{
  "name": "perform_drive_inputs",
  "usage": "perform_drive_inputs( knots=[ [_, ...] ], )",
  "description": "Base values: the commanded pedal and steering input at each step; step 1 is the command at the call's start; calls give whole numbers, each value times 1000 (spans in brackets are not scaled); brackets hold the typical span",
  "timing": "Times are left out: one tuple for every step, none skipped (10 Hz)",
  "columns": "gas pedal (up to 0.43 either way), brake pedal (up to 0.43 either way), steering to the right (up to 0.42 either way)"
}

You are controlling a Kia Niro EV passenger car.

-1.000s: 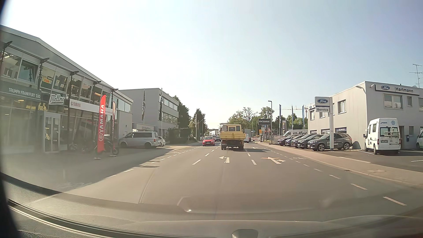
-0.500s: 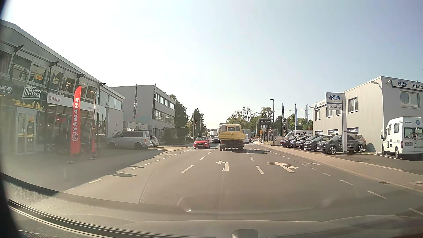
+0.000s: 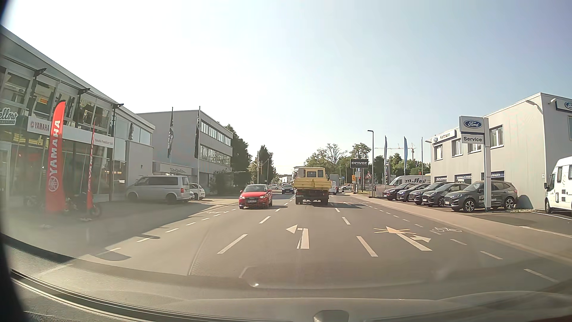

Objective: Follow the waypoints while adhering to traffic rules and regulations

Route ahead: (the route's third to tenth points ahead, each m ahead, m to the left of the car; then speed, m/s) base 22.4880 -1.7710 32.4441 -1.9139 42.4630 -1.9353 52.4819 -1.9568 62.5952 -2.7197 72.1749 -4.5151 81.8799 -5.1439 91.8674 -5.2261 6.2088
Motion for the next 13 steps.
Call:
perform_drive_inputs(
  knots=[
    [47,18,6],
    [47,12,6],
    [47,18,6],
    [47,18,6],
    [47,12,6],
    [47,12,6],
    [39,12,6],
    [28,18,6],
    [0,12,4],
    [0,18,4],
    [0,12,4],
    [0,18,4],
    [0,12,4]
  ],
)
